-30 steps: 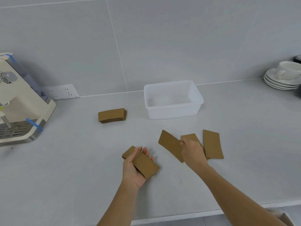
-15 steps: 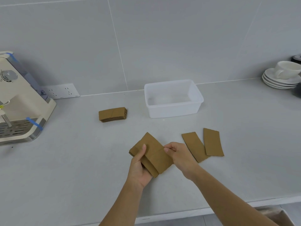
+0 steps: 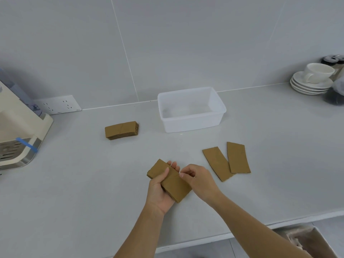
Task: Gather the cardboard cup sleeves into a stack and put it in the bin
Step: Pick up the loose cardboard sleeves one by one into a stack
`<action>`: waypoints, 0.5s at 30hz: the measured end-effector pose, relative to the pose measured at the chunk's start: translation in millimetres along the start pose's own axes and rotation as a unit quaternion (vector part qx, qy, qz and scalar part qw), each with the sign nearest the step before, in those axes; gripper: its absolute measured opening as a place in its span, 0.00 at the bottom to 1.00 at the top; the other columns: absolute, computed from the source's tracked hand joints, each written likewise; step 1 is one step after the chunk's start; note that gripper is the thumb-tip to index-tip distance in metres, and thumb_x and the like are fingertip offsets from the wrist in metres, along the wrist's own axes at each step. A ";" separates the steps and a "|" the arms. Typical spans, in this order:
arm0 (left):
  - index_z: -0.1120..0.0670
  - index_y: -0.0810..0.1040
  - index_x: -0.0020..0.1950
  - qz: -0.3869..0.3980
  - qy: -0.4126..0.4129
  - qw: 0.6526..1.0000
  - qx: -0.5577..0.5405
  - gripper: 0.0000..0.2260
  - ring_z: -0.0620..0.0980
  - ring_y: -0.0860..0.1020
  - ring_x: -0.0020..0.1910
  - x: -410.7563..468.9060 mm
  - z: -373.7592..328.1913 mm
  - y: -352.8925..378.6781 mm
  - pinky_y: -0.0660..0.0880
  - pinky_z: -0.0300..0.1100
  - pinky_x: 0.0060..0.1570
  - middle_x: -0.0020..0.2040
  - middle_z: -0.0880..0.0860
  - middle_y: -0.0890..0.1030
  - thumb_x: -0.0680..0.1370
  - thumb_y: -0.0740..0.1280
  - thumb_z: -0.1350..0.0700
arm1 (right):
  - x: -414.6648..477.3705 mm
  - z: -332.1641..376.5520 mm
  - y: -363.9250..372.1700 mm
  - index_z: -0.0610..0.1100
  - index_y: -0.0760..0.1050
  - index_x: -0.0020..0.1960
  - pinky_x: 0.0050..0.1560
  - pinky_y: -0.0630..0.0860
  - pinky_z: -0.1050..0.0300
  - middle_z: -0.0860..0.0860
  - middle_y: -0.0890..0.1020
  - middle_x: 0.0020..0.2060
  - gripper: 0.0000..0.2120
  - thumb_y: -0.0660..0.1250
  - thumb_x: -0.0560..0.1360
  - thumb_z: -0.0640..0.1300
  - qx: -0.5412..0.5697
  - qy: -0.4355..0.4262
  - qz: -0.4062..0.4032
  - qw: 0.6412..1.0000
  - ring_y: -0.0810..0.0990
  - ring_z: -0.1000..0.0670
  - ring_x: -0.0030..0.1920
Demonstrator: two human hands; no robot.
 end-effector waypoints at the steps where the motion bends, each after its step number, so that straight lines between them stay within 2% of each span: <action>1: 0.55 0.78 0.57 -0.007 0.003 1.000 -0.001 0.16 0.51 0.80 0.49 1.0 -0.4 -0.8 0.76 0.52 0.51 0.47 0.52 0.84 0.70 0.67 0.60 | 0.5 -1.8 -3.6 0.43 0.79 0.48 0.41 0.70 0.69 0.51 0.80 0.42 0.06 0.65 0.75 0.43 -0.008 -0.002 -0.008 1.000 0.77 0.54 0.44; 4: 0.55 0.77 0.58 -0.014 0.011 1.000 0.001 0.16 0.51 0.80 0.48 5.7 -0.7 1.0 0.76 0.52 0.51 0.45 0.53 0.84 0.70 0.67 0.61 | 4.5 -8.0 -20.8 0.42 0.77 0.52 0.43 0.70 0.68 0.51 0.79 0.44 0.09 0.66 0.75 0.44 -0.034 0.000 -0.045 0.998 0.76 0.54 0.44; 11: 0.56 0.78 0.53 -0.013 0.012 1.000 0.014 0.15 0.52 0.80 0.44 17.0 4.0 13.1 0.75 0.51 0.55 0.45 0.54 0.82 0.67 0.69 0.60 | 23.2 -36.0 -73.7 0.41 0.72 0.61 0.55 0.74 0.55 0.47 0.78 0.53 0.18 0.65 0.75 0.48 -0.113 0.057 -0.113 0.986 0.76 0.48 0.54; 15: 0.56 0.78 0.53 -0.024 0.010 1.000 0.014 0.15 0.52 0.80 0.44 21.9 7.5 15.7 0.74 0.51 0.55 0.44 0.54 0.83 0.66 0.70 0.60 | 31.2 -40.9 -96.1 0.42 0.68 0.64 0.64 0.65 0.52 0.46 0.74 0.61 0.23 0.65 0.74 0.52 -0.253 0.057 -0.156 0.953 0.70 0.46 0.63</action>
Point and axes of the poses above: each hand's wrist, its own x-axis towards the middle knuckle, its own y-axis out of the palm, z = x × y, the point moved 10 cm from there along x, towards the middle knuckle
